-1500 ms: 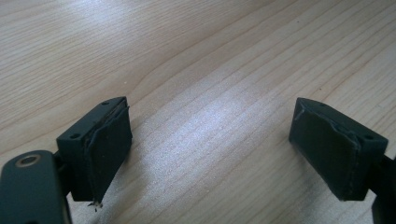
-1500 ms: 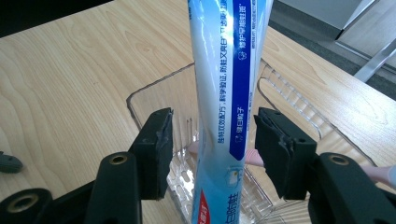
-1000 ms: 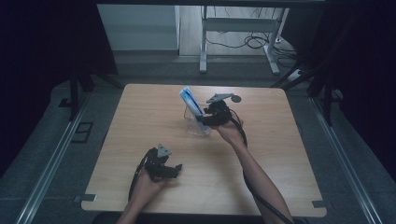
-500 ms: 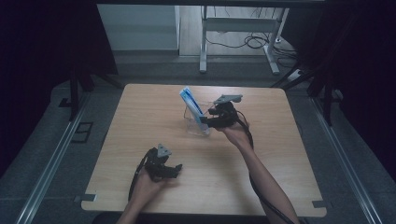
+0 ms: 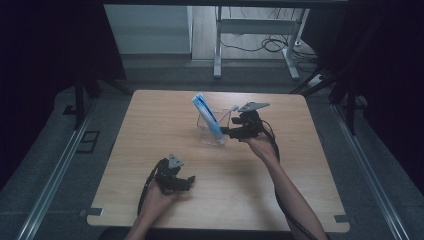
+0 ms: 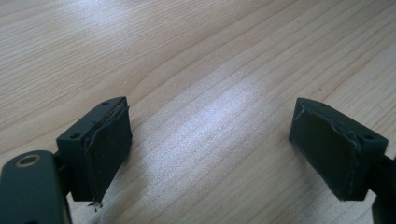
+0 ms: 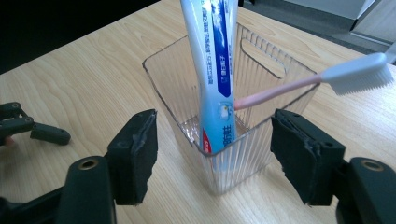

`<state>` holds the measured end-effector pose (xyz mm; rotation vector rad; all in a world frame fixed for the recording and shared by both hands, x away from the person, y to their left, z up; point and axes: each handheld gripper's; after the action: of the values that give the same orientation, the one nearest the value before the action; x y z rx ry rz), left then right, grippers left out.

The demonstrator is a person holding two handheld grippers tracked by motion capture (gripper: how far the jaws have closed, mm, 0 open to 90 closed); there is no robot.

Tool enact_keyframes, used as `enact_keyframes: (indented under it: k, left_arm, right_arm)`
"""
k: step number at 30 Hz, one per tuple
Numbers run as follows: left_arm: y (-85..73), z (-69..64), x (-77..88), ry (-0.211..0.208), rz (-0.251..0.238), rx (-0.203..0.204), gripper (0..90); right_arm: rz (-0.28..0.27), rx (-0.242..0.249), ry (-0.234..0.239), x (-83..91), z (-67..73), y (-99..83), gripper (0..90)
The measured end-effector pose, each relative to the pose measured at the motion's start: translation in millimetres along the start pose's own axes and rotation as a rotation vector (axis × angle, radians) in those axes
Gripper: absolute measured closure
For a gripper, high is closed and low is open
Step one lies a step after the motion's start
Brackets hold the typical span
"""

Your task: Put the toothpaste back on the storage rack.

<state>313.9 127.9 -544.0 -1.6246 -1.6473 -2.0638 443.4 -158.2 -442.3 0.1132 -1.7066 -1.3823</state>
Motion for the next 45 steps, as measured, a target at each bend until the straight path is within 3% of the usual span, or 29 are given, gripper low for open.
enact_keyframes:
  k: [10, 28, 45]
  left_arm:
    - [0.0, 0.0, 0.1, 0.001, 0.0, -0.001, 13.1]
    - [0.0, 0.1, 0.0, 0.001, 0.0, -0.001, 13.1]
    - [0.0, 0.2, 0.0, 0.001, 0.0, -0.003, 13.1]
  right_arm:
    - [-0.011, -0.005, 0.004, 9.6, -1.0, -7.1, 26.8]
    - [0.02, 0.06, -0.005, 27.1, 5.3, -27.8, 17.3]
    - [0.044, 0.038, -0.001, 45.7, -2.0, -51.7, 15.0]
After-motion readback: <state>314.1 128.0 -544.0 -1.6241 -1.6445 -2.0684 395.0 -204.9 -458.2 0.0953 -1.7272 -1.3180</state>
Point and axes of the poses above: each handheld gripper's, and its own axes: x roughly backward along the jaws, y roughly out of its top, z roughly to its left, and after that the axes turned 7 degrees about -y, right-handed
